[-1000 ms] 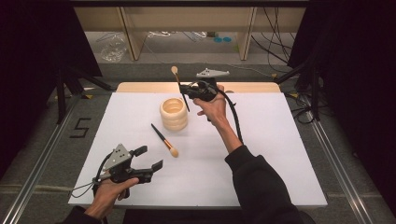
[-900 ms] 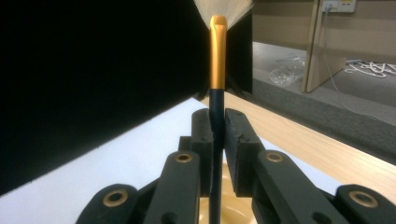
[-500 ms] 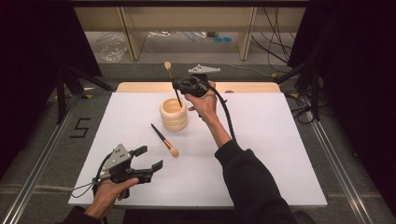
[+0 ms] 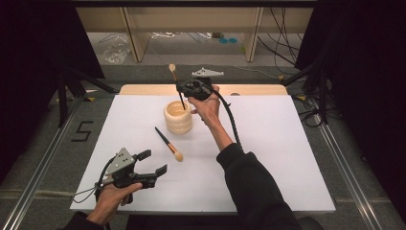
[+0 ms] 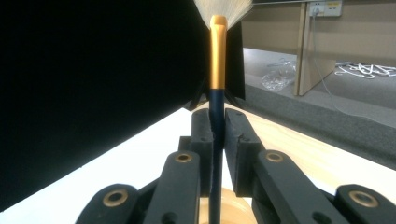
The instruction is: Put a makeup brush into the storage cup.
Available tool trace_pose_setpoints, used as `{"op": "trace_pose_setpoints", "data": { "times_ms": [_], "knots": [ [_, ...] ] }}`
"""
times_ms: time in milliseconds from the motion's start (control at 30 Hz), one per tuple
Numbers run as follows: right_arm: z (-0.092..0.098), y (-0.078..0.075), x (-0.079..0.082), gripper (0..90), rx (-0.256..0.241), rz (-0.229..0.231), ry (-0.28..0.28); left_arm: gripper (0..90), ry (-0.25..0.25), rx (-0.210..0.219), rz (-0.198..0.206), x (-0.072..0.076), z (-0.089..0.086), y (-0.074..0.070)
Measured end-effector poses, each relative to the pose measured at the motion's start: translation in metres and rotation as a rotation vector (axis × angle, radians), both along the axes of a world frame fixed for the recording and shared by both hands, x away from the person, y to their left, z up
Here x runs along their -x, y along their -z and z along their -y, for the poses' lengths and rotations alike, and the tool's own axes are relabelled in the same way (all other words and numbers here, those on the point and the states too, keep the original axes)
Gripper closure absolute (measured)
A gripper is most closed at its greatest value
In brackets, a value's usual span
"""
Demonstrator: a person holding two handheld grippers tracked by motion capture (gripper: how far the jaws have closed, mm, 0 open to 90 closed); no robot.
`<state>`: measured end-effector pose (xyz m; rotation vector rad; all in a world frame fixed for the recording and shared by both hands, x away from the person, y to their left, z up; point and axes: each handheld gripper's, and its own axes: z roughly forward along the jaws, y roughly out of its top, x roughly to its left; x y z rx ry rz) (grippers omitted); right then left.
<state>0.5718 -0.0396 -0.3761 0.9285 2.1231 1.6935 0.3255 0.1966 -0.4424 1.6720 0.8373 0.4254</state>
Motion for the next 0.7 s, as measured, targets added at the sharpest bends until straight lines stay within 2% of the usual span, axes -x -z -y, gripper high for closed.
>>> {"op": "trace_pose_setpoints", "data": {
  "times_ms": [33, 300, 400, 467, 533, 567, 600, 667, 700],
  "knots": [
    [0.0, 0.001, -0.002, 83.4, 0.001, 0.022, 0.003, 16.2, 0.001, 0.001, -0.001, 0.0, 0.0, 0.0],
    [0.001, 0.007, -0.005, 83.4, 0.005, -0.016, 0.012, 16.2, 0.006, 0.011, 0.002, 0.0, 0.001, 0.0],
    [-0.001, 0.009, -0.006, 83.4, 0.02, 0.005, 0.016, 16.2, 0.0, 0.003, -0.002, 0.0, 0.0, 0.0],
    [-0.002, 0.01, -0.006, 83.4, -0.001, -0.023, 0.013, 16.2, 0.0, 0.003, -0.001, 0.001, 0.001, 0.0],
    [-0.003, 0.013, -0.007, 83.3, 0.007, -0.011, 0.013, 16.2, 0.008, 0.012, 0.003, 0.0, 0.001, 0.0],
    [-0.003, 0.013, -0.007, 83.3, 0.01, -0.026, 0.014, 16.2, 0.008, 0.011, 0.002, 0.0, 0.001, 0.0],
    [-0.004, 0.015, -0.008, 83.3, 0.011, -0.008, 0.013, 16.2, 0.008, 0.012, 0.002, 0.0, 0.001, 0.0],
    [-0.005, 0.015, -0.006, 83.3, 0.011, -0.029, 0.011, 16.2, 0.007, 0.012, 0.002, 0.0, 0.001, 0.0],
    [-0.005, 0.016, -0.007, 83.3, 0.013, -0.02, 0.009, 16.2, 0.007, 0.012, 0.002, 0.0, 0.001, 0.0]
  ]
}}
